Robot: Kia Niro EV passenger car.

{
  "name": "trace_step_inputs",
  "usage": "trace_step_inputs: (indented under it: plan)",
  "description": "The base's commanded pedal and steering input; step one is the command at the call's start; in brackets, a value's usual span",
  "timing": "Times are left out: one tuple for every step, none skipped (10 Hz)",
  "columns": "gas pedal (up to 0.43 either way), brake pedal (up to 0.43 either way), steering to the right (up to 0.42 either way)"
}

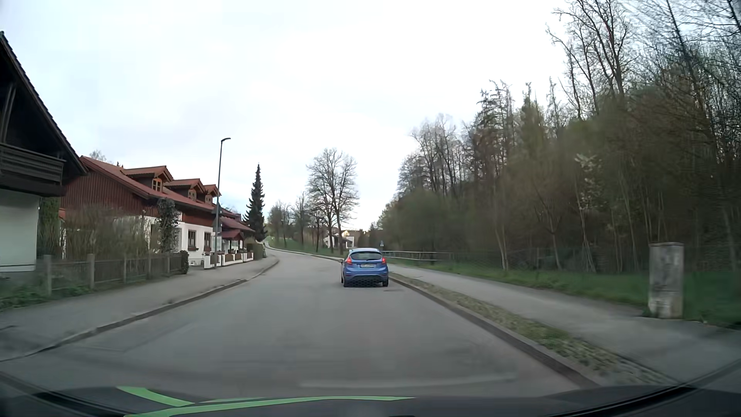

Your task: Follow the waypoints while adhering to traffic rules and regulations

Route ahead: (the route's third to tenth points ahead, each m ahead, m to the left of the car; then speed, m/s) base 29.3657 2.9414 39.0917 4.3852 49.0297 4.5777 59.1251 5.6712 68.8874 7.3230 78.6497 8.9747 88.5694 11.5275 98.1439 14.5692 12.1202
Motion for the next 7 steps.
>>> trace_step_inputs:
  plan:
    - [0.15,0.0,-0.024]
    - [0.15,0.0,-0.022]
    - [0.15,0.0,-0.019]
    - [0.15,0.0,-0.018]
    - [0.15,0.0,-0.018]
    - [0.157,0.0,-0.019]
    - [0.157,0.0,-0.018]
